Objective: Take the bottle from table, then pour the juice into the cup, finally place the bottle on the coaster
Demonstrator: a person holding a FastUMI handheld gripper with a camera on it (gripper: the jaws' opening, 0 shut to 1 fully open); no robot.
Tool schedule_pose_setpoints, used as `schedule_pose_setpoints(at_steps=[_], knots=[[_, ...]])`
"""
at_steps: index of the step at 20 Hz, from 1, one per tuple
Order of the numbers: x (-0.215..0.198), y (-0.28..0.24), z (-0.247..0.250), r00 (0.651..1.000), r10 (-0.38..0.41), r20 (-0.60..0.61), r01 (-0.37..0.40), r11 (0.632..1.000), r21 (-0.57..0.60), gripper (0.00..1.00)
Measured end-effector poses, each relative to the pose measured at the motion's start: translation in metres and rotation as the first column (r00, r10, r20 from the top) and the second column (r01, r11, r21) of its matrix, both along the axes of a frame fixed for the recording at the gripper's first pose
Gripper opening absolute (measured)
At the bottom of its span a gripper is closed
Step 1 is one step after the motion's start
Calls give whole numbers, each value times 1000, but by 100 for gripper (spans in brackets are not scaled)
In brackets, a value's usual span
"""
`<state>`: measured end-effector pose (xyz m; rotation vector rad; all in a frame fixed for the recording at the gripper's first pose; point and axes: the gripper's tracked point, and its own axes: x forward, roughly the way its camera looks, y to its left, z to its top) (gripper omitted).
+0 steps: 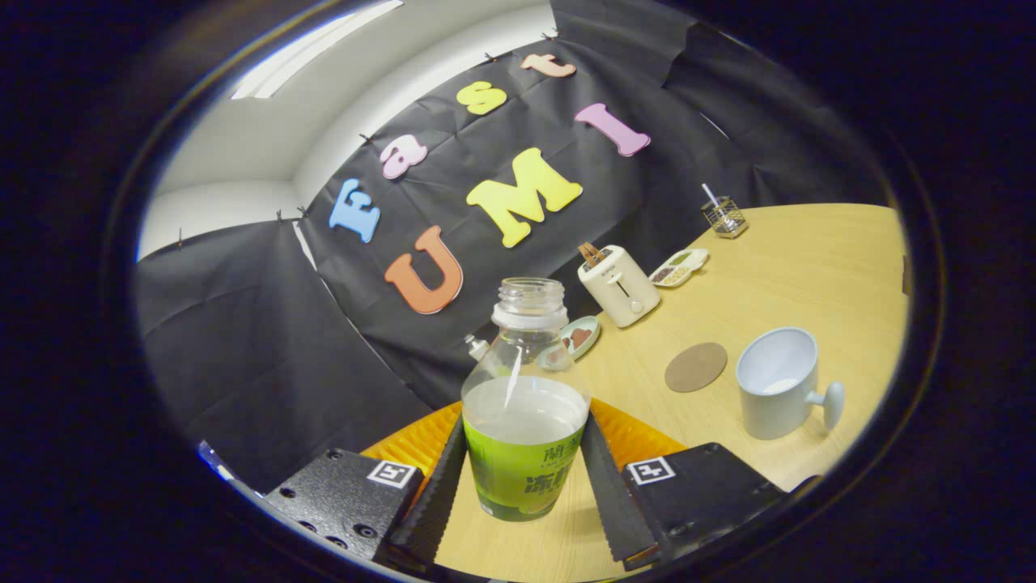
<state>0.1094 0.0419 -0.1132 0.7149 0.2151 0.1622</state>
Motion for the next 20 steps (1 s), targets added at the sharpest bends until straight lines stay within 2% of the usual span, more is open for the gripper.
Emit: schedule_pose_setpoints(at_steps=[2,4,8,13,16,20], knots=[[0,2,2,1000,7,-18,-6,999,33,80],[0,3,5,999,24,-21,-21,992,127,80],[2,3,19,998,61,8,-59,919,391,80],[5,-8,26,999,49,11,-47,838,543,80],[4,-18,37,998,48,51,-70,739,670,79],[7,-33,38,995,46,88,-99,578,810,79]])
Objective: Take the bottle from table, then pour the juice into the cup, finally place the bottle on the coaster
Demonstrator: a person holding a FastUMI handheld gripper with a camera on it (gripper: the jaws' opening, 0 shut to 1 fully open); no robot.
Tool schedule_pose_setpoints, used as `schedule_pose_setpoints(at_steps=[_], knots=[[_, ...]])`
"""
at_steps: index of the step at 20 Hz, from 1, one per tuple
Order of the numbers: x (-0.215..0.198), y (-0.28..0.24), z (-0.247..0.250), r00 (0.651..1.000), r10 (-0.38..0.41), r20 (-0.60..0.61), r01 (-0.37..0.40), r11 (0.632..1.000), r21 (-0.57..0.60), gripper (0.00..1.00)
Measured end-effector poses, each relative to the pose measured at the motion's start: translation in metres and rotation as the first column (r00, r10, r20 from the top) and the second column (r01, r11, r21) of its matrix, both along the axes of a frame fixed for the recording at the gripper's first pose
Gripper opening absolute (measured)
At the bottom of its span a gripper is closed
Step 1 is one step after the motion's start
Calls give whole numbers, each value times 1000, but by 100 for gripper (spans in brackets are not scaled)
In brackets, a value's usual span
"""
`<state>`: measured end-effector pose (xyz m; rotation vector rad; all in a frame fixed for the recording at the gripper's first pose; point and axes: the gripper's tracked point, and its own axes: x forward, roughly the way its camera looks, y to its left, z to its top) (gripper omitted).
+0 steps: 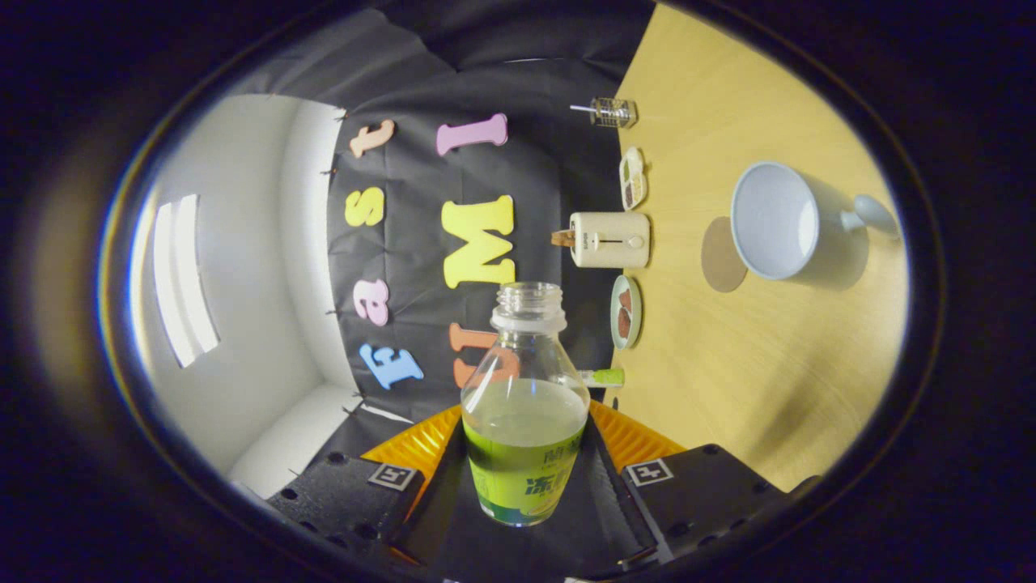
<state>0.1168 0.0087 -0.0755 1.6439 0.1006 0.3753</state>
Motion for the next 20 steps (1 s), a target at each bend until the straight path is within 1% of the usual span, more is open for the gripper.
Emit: schedule_pose_setpoints(at_steps=[2,4,6,9,14,17,20], knots=[[3,-1,-4,1000,10,-9,-9,999,52,79],[4,-1,-9,1000,19,-18,-18,998,65,79],[7,-5,-16,999,7,-53,-1,995,102,79],[7,-9,-17,998,7,-59,4,984,177,79],[7,-8,-28,998,20,-61,-8,982,191,79],[6,-10,-26,998,25,-51,-13,975,223,79],[9,-13,-30,997,27,-67,-9,965,261,79]])
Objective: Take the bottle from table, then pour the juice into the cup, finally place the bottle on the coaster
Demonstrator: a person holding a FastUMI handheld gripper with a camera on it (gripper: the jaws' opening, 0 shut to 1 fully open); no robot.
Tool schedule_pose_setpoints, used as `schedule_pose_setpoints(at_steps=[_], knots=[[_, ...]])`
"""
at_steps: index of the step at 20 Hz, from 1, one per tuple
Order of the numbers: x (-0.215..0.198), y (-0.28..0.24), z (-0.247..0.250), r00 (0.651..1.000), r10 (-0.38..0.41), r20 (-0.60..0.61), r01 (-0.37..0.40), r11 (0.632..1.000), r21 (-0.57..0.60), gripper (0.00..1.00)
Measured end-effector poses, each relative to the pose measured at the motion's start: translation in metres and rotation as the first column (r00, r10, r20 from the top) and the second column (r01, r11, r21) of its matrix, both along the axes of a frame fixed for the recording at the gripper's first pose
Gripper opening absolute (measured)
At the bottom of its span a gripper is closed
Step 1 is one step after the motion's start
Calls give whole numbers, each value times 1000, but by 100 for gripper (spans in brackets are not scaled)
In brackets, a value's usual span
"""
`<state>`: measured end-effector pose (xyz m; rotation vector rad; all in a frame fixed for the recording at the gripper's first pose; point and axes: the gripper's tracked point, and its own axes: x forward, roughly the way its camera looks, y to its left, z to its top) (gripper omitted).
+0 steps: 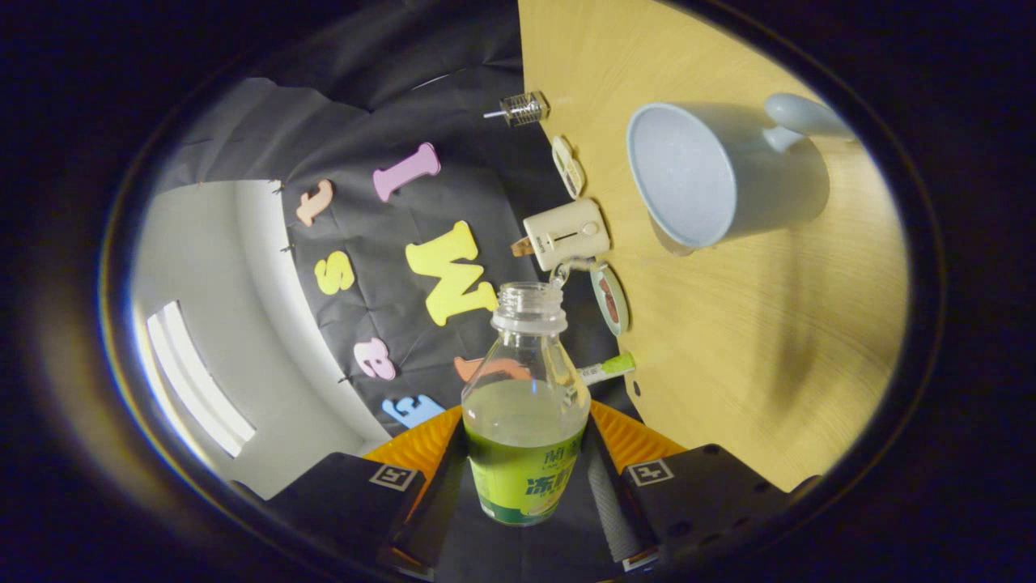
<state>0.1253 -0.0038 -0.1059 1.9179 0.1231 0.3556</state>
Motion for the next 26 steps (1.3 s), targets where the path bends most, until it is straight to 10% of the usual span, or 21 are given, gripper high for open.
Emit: schedule_pose_setpoints(at_steps=[26], knots=[[-15,-48,33,997,-33,72,14,968,249,79]])
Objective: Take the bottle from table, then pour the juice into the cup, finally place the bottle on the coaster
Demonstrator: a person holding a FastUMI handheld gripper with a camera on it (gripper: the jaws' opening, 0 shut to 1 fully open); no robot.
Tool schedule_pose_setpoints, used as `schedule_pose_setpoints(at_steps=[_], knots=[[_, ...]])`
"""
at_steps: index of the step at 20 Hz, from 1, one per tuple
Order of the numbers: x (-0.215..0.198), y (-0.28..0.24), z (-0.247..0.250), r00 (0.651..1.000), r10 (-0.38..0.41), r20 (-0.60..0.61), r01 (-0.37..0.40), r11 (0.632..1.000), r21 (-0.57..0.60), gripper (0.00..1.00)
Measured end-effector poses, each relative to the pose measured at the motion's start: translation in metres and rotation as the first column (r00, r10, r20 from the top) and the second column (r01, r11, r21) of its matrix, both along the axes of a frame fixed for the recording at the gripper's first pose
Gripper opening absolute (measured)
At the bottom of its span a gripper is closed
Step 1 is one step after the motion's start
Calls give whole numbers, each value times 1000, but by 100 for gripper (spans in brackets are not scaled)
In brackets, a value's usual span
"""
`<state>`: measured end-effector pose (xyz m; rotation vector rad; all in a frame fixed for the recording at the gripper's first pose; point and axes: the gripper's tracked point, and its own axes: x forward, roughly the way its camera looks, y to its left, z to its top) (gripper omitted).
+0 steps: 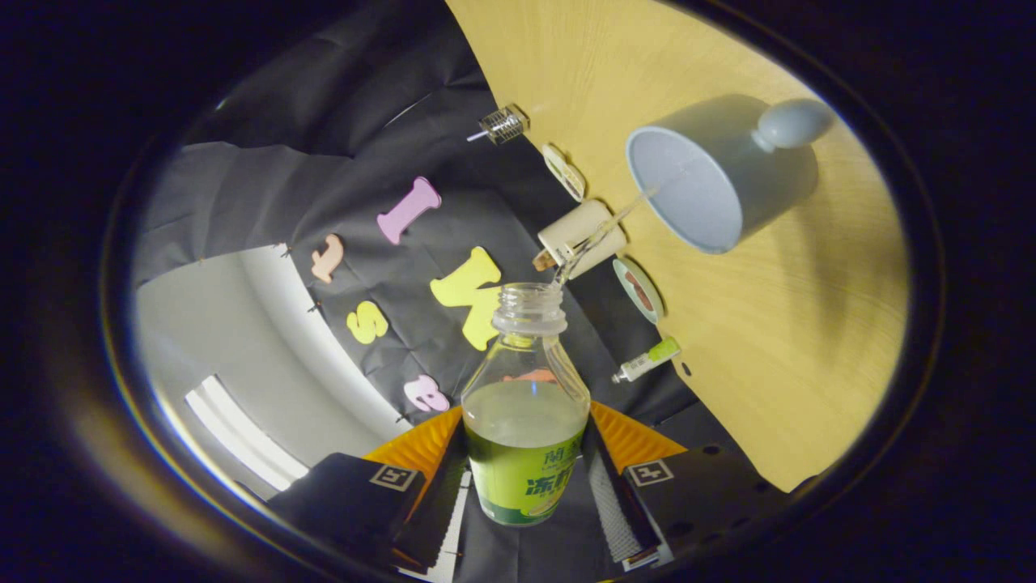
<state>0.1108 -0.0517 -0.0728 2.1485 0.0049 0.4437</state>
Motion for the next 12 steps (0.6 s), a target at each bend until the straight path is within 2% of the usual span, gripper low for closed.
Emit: schedule_pose_setpoints(at_steps=[6,12], knots=[[-3,-11,11,1000,-4,21,1,993,120,79],[-8,-20,24,999,-4,42,-4,985,173,79]])
